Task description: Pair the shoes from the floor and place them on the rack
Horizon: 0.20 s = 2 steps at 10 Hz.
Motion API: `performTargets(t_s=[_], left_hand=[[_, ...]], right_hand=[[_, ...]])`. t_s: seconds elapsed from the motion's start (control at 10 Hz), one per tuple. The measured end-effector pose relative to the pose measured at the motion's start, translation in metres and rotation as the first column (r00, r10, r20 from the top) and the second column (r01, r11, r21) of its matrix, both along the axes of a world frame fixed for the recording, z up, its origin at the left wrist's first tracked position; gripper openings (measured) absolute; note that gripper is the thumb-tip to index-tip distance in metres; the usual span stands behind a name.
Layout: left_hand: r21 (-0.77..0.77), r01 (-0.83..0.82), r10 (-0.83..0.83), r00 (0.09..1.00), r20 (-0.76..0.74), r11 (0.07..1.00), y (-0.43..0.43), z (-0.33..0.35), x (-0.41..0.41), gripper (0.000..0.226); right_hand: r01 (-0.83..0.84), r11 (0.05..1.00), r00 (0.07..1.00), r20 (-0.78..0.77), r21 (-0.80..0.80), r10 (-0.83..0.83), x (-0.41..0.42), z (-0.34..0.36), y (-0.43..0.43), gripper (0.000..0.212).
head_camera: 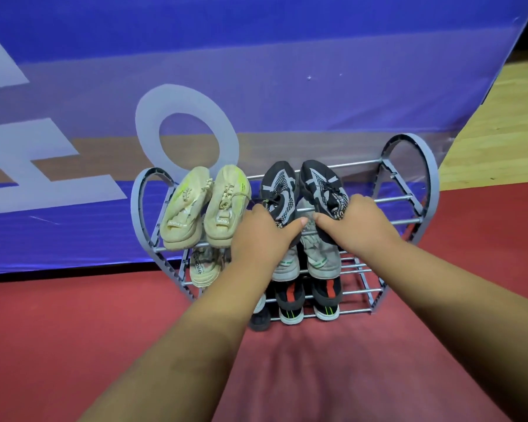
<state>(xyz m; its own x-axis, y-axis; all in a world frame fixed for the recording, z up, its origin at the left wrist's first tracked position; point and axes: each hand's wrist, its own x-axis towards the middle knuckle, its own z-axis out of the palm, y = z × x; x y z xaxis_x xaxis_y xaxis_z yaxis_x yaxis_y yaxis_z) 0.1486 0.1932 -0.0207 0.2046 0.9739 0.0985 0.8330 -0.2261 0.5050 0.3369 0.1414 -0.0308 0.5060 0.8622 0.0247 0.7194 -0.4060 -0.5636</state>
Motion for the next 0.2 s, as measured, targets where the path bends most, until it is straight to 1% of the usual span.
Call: performTargets(t_s=[0.1,0.2], left_hand=[[-0.112,0.103,-0.096,0.993,0.063,0.988,-0.006,0.028,-0.002,0.068],[-0.24,0.145,-0.124,0.987,0.101,0.96,-0.011,0.08,-0.021,0.042]], right_hand=[[0.005,0.997,0.993,-0.115,-0.076,-0.014,0.003,0.028,-0.008,0.074],[-0.014,0.981,0.985,-0.17,-0.196,-0.02,0.012,0.083,-0.023,0.051]])
